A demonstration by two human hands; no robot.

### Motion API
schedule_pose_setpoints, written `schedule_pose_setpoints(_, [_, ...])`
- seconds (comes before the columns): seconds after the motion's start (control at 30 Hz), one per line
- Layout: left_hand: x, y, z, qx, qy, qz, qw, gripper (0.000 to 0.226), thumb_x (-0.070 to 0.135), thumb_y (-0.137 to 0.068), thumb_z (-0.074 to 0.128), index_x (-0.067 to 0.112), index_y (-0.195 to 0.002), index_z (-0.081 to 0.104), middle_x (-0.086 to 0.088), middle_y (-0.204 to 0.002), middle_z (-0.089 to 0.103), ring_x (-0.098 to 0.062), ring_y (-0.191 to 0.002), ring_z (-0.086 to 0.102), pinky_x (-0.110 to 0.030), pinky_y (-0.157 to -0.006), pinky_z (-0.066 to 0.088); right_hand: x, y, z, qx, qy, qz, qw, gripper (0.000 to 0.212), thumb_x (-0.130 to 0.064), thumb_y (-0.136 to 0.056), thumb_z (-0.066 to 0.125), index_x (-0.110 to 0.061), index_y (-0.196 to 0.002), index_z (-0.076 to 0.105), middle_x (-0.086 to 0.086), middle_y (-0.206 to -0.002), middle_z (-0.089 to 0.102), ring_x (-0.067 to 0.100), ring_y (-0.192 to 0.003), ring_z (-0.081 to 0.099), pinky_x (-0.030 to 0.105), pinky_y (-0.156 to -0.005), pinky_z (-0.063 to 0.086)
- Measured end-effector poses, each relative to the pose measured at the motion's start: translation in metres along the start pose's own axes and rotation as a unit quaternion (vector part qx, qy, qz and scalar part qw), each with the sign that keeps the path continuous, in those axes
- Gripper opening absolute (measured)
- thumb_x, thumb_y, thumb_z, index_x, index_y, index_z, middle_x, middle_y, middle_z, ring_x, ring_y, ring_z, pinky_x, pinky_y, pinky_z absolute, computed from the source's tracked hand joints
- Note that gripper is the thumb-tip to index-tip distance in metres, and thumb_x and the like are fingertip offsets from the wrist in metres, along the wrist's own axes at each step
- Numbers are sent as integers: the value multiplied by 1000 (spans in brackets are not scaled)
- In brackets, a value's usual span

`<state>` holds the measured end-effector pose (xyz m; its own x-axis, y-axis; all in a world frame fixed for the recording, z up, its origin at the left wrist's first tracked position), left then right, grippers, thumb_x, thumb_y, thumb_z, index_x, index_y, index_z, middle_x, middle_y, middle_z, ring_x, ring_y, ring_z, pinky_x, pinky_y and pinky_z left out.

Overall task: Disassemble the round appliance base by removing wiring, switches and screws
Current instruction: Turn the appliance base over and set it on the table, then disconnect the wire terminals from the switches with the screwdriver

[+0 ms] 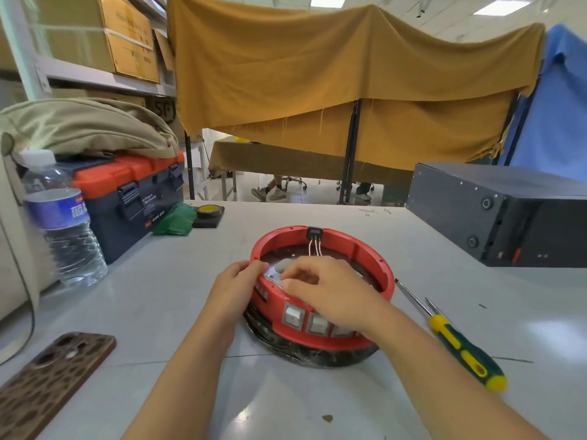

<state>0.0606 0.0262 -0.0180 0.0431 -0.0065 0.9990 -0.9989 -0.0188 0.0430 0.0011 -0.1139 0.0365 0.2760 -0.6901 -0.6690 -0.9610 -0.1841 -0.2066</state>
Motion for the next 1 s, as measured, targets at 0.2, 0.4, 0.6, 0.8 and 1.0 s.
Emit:
schedule_pose_setpoints(0.2, [-2,-1,-2,20,-24,4,1000,13,25,-82,60,22,-76,70,4,-71,69,-13,-73,60,-27,-64,43,39,15,-47,113,-73,25,991,15,-21,-91,61,-31,-86,70,-16,-90,69,-1,-89,63,17,-79,47])
schedule_pose_setpoints(0.4, [-5,1,6,2,-26,16,1000,15,18,-85,57,18,-77,70,1,-60,63,-15,-67,58,-25,-67,45,97,35,-94,179,-96,105,974,20,-9,-89,62,-25,-80,70,-3,-88,72,15,-87,65,27,-78,49])
schedule_pose_setpoints(0.6, [-4,3,12,-12,-35,42,998,19,10,-86,55,19,-89,71,-6,-76,67,-18,-71,60,-26,-73,48,128,44,-108,204,-63,153,965,19,-8,-92,57,-23,-86,68,-3,-92,69,14,-87,64,24,-70,48])
schedule_pose_setpoints(0.8, [-6,-2,12,-4,-32,54,998,23,10,-87,53,22,-102,66,-7,-84,67,-19,-76,62,-29,-73,49,148,54,-105,59,159,254,952,10,-25,-89,66,-16,-94,66,0,-94,62,17,-87,56,24,-72,39])
schedule_pose_setpoints(1.0, [-8,-2,13,0,-35,68,997,23,12,-88,52,25,-100,66,-7,-81,66,-17,-67,59,-27,-70,48,149,55,-87,20,280,295,913,20,-28,-87,64,-11,-95,60,6,-93,59,22,-82,56,27,-59,41])
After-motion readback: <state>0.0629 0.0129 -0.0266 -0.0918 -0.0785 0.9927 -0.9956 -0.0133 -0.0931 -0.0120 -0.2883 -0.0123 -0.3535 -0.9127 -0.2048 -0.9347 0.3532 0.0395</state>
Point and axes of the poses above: each hand's wrist, its own y-axis away from the middle knuckle, its own z-axis out of the palm, x = y × z, the point moved 4 cm from there along -y, towards the middle knuckle
